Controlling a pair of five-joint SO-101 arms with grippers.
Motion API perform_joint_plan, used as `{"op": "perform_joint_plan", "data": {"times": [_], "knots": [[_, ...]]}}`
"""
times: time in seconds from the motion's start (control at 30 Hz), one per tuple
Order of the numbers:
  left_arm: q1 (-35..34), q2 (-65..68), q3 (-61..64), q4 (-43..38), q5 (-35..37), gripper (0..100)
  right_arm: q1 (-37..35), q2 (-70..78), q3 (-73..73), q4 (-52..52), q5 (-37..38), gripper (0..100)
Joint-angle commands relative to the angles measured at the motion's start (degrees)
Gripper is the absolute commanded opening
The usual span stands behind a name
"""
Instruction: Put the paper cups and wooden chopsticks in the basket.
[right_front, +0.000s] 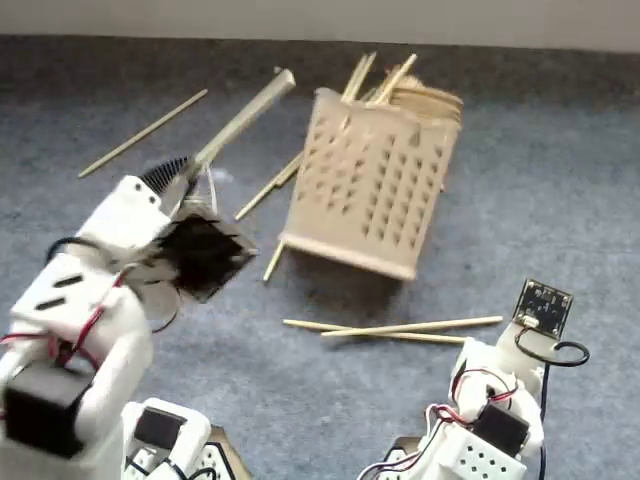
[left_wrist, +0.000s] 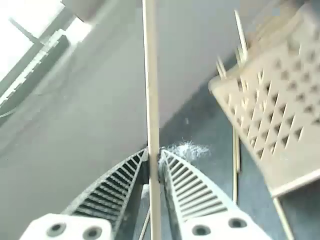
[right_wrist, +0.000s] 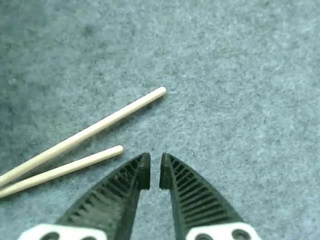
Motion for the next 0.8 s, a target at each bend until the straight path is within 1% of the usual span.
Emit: {"op": "perform_joint_plan", "data": {"times": [0.0, 0.07, 0.33, 0.53, 0.6, 0.77], "knots": [[2.07, 0.66, -4.18, -4.66, 9.49, 0, -0.13, -0.13, 8.57, 0.31, 0.35, 5.6], [2.68, 0.66, -3.74, -4.57, 10.46, 0, -0.13, -0.13, 8.57, 0.31, 0.35, 5.6], [2.68, 0.31, 2.15, -5.01, 10.55, 0, -0.13, -0.13, 8.57, 0.31, 0.35, 5.6], [2.51, 0.57, 9.54, -5.89, 10.20, 0, -0.13, -0.13, 8.57, 0.31, 0.35, 5.6], [0.48, 0.75, 15.08, -10.37, 10.29, 0, -0.13, -0.13, 8.57, 0.31, 0.35, 5.6], [-6.81, 1.89, 34.07, -30.77, 10.55, 0, -0.13, -0.13, 8.57, 0.31, 0.35, 5.6]]}}
